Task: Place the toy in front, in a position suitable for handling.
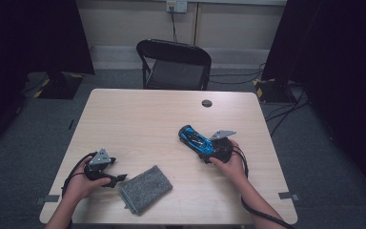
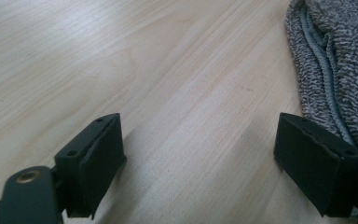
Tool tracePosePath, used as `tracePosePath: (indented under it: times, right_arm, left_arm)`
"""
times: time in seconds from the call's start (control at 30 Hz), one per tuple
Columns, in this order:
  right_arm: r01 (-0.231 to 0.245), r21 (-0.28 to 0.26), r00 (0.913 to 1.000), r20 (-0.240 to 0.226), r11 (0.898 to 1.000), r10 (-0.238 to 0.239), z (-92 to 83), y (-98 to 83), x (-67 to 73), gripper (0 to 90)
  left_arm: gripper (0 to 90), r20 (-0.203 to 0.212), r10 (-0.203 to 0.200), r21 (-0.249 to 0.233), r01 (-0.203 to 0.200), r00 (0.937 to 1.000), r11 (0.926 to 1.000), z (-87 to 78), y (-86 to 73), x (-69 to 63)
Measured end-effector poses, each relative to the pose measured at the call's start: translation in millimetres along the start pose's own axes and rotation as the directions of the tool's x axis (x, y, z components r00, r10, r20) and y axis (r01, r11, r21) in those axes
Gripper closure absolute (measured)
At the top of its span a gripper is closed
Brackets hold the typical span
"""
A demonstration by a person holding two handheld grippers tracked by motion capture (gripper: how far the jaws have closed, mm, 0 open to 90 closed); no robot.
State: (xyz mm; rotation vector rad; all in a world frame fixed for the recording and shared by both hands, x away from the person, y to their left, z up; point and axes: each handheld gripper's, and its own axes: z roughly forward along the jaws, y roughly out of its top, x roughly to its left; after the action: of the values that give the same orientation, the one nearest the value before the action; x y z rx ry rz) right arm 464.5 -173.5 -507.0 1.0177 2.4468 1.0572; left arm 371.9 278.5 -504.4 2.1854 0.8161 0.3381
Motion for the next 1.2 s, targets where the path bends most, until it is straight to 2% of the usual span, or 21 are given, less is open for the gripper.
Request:
tracePosePath:
  times: [0.1, 0.17, 0.2, 0.23, 0.3, 0.33, 0.37, 0.47, 0.57, 0.63, 0.7, 0.73, 0.77, 1.0, 1.03, 1.07, 1.13, 1.2]
  right_arm:
    - [0.011, -0.006, 0.9999, -0.002, 1.000, -0.011, -0.4, -0.3, 0.8, 17.2]
    - [0.017, -0.012, 0.9998, -0.007, 1.000, -0.017, -1.2, -0.8, 1.7, 19.0]
    - [0.016, -0.013, 0.9998, -0.007, 1.000, -0.016, -1.2, -0.8, 1.7, 19.0]
    - [0.015, -0.012, 0.9999, -0.009, 1.000, -0.015, -1.1, -0.7, 1.5, 18.9]
    - [0.014, -0.011, 0.9999, -0.009, 1.000, -0.014, -1.1, -0.7, 1.4, 18.8]
    - [0.014, -0.011, 0.9999, -0.009, 1.000, -0.014, -1.1, -0.7, 1.4, 18.8]
    - [0.014, -0.011, 0.9999, -0.009, 1.000, -0.014, -1.1, -0.7, 1.4, 18.8]
    - [0.014, -0.011, 0.9999, -0.009, 1.000, -0.015, -1.1, -0.7, 1.4, 18.9]
    - [0.014, -0.011, 0.9999, -0.009, 1.000, -0.014, -1.1, -0.7, 1.5, 18.8]
    - [0.014, -0.012, 0.9999, -0.006, 1.000, -0.014, -1.3, -0.9, 1.8, 18.9]
    - [0.013, -0.012, 0.9999, -0.005, 1.000, -0.013, -1.3, -0.9, 1.7, 18.8]
    - [0.013, -0.012, 0.9999, -0.005, 1.000, -0.013, -1.3, -0.9, 1.8, 18.8]
    - [0.013, -0.012, 0.9999, -0.005, 1.000, -0.013, -1.3, -0.9, 1.8, 18.8]
    - [0.011, -0.012, 0.9999, -0.003, 1.000, -0.011, -1.4, -1.0, 2.0, 18.7]
    - [0.011, -0.012, 0.9999, -0.003, 1.000, -0.011, -1.4, -1.0, 2.0, 18.7]
    - [0.010, -0.012, 1.0000, -0.002, 1.000, -0.010, -1.4, -1.0, 2.1, 18.7]
    - [0.010, -0.011, 0.9999, -0.002, 1.000, -0.010, -1.4, -1.0, 2.0, 18.7]
    - [0.010, -0.011, 0.9999, -0.002, 1.000, -0.010, -1.4, -1.0, 2.0, 18.7]
  left_arm:
    - [17.1, 0.001, -0.062, -0.073, 0.062, 0.9981, 0.9954, -7.9, -0.5, -0.9]
    - [17.1, -0.024, -0.084, -0.103, 0.081, 0.9962, 0.9914, -17.4, 2.5, -2.2]
    - [17.0, -0.024, -0.084, -0.103, 0.081, 0.9962, 0.9914, -17.4, 2.5, -2.2]
    - [16.6, -0.014, -0.098, -0.139, 0.095, 0.9951, 0.9857, -28.0, 7.7, -8.1]
    - [17.0, 0.014, -0.084, -0.163, 0.085, 0.9964, 0.9830, -36.5, 14.1, -18.2]
    - [17.7, 0.033, -0.068, -0.167, 0.072, 0.9972, 0.9833, -40.2, 19.3, -29.6]
    - [19.1, 0.033, -0.068, -0.167, 0.072, 0.9972, 0.9833, -40.2, 19.3, -29.6]
    - [22.3, 0.086, -0.032, -0.147, 0.044, 0.9958, 0.9882, -38.3, 24.8, -47.9]
    - [23.2, 0.123, -0.028, -0.118, 0.043, 0.9920, 0.9921, -30.1, 25.1, -61.9]
    - [23.7, 0.151, -0.041, -0.099, 0.057, 0.9876, 0.9934, -25.3, 23.6, -68.2]
    - [25.9, 0.154, -0.035, -0.086, 0.049, 0.9874, 0.9950, -22.5, 20.9, -72.8]
    - [26.6, 0.161, -0.045, -0.079, 0.058, 0.9859, 0.9952, -21.4, 19.4, -74.8]
    - [27.3, 0.171, -0.044, -0.055, 0.054, 0.9843, 0.9970, -19.9, 17.2, -78.2]
    - [28.3, 0.159, 0.012, 0.019, -0.015, 0.9871, 0.9997, -12.2, 7.5, -87.5]
    - [28.0, 0.159, 0.012, 0.019, -0.015, 0.9871, 0.9997, -12.2, 7.5, -87.5]
    - [28.1, 0.153, 0.054, 0.021, -0.058, 0.9867, 0.9981, -8.9, 5.7, -88.6]
    - [28.2, 0.150, 0.074, 0.015, -0.077, 0.9859, 0.9969, -7.5, 4.5, -88.8]
    - [29.1, 0.148, 0.076, 0.011, -0.078, 0.9861, 0.9969, -7.1, 3.9, -88.7]
